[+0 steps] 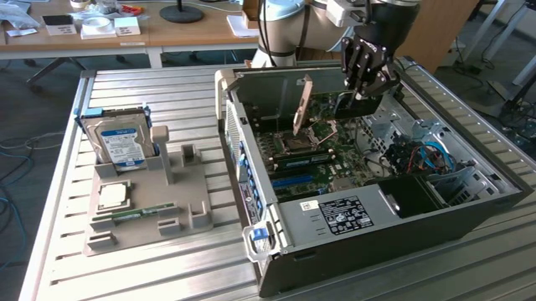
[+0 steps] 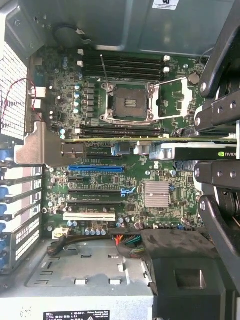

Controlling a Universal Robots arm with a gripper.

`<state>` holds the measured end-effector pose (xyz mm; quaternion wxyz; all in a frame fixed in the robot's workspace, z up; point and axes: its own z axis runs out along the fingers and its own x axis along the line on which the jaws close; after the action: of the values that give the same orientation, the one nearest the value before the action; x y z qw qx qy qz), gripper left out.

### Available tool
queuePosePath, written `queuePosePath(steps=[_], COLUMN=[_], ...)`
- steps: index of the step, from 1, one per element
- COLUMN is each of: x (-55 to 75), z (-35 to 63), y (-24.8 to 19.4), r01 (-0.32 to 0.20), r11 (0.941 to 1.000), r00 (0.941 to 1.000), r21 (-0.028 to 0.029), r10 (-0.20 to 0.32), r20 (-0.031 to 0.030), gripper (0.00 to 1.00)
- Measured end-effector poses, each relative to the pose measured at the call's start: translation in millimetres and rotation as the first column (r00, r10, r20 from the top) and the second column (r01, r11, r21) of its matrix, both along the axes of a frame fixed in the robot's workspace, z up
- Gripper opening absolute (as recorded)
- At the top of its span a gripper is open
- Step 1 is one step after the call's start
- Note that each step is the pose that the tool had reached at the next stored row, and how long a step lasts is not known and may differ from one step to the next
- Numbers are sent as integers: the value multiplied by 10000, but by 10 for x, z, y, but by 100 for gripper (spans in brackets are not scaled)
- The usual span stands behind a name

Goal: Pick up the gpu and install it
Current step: 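Insert the gpu into the slot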

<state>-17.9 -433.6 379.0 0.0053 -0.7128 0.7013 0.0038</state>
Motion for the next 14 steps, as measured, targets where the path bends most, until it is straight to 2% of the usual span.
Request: queuePosePath(steps=[6, 14], x=[-2, -2], z=[-64, -64], y=[0, 0], r01=[0, 0], r11=[10000, 10000], r00=[10000, 10000], r21=[1, 1], r10=[0, 0], r20=[0, 0], gripper=[27, 27])
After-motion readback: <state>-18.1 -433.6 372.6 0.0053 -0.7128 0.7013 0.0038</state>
